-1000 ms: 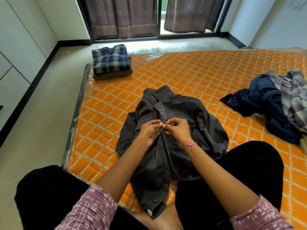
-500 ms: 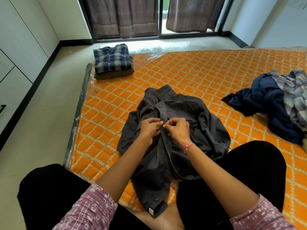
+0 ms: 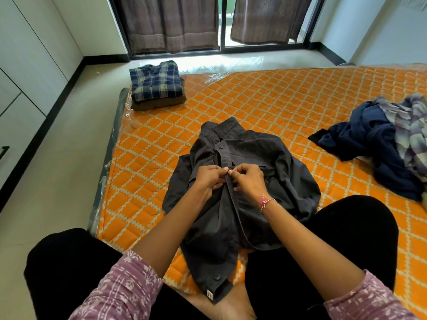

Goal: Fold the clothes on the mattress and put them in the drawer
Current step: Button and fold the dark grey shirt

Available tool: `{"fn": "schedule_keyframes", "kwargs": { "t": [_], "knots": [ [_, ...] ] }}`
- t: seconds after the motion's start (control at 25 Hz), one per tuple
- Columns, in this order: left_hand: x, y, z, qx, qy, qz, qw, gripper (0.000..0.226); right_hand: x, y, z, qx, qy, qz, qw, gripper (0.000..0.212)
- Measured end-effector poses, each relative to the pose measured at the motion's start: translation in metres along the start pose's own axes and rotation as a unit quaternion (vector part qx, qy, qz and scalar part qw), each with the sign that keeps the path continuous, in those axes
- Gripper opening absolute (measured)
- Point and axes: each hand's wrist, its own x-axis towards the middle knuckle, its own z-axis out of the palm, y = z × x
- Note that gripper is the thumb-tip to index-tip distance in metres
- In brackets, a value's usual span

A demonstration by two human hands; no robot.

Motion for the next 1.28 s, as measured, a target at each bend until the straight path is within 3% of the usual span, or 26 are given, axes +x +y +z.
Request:
{"fn": "schedule_keyframes", "kwargs": {
  "t": [0.16, 0.28, 0.36, 0.4, 0.52, 0.6, 0.64, 0.72, 0.8, 0.92, 1.0, 1.08, 1.16, 1.2, 1.28],
  "knots": [
    [0.003, 0.000, -0.008, 0.023, -0.055, 0.082, 0.995, 0.031, 0.010, -0.022, -0.017, 0.124, -0.147, 0.125, 0.973, 0.018],
    [0.005, 0.002, -0.015, -0.020, -0.084, 0.086, 0.992, 0.025, 0.018, -0.030, -0.025, 0.174, -0.220, 0.181, 0.943, 0.018],
    [0.000, 0.007, -0.017, 0.039, -0.077, 0.106, 0.991, 0.010, 0.026, -0.035, -0.025, 0.176, -0.220, 0.182, 0.942, 0.019],
    [-0.001, 0.008, -0.018, 0.119, -0.067, 0.128, 0.982, 0.011, 0.032, -0.039, -0.024, 0.178, -0.205, 0.178, 0.946, 0.020],
    [-0.001, 0.009, -0.024, 0.343, -0.063, 0.172, 0.921, 0.029, 0.050, -0.055, -0.020, 0.156, -0.155, 0.158, 0.963, 0.020],
    [0.001, 0.010, -0.032, 0.364, -0.057, 0.158, 0.916, 0.019, 0.054, -0.060, -0.012, 0.144, -0.120, 0.145, 0.972, 0.021],
    [0.002, 0.008, -0.036, 0.333, -0.060, 0.143, 0.930, 0.011, 0.053, -0.058, -0.007, 0.139, -0.103, 0.130, 0.976, 0.022],
    [0.004, -0.001, -0.040, 0.234, -0.054, 0.116, 0.964, 0.017, 0.043, -0.048, -0.003, 0.067, -0.056, 0.048, 0.995, 0.025],
    [0.004, -0.013, -0.040, 0.182, -0.015, 0.131, 0.974, 0.024, 0.027, -0.034, -0.004, -0.079, -0.026, -0.052, 0.995, 0.032],
    [0.002, -0.020, -0.036, 0.191, 0.072, 0.187, 0.961, 0.015, 0.001, -0.013, 0.004, -0.340, -0.061, -0.089, 0.934, 0.035],
    [-0.003, -0.020, -0.033, 0.270, 0.124, 0.248, 0.922, 0.017, -0.006, -0.003, 0.007, -0.368, -0.003, -0.063, 0.928, 0.021],
    [-0.011, -0.022, -0.029, 0.442, 0.150, 0.308, 0.829, 0.015, -0.006, 0.007, 0.004, -0.321, 0.044, -0.013, 0.946, 0.016],
    [-0.016, -0.027, -0.023, 0.581, 0.143, 0.304, 0.742, 0.014, 0.000, 0.019, 0.000, -0.274, 0.025, 0.016, 0.961, 0.012],
    [-0.016, -0.029, -0.018, 0.616, 0.137, 0.274, 0.726, 0.017, 0.002, 0.024, -0.001, -0.230, 0.006, 0.031, 0.973, 0.013],
    [-0.015, -0.031, -0.009, 0.642, 0.126, 0.212, 0.726, 0.027, -0.001, 0.030, -0.002, -0.084, -0.029, 0.087, 0.992, 0.028]
  ]
}}
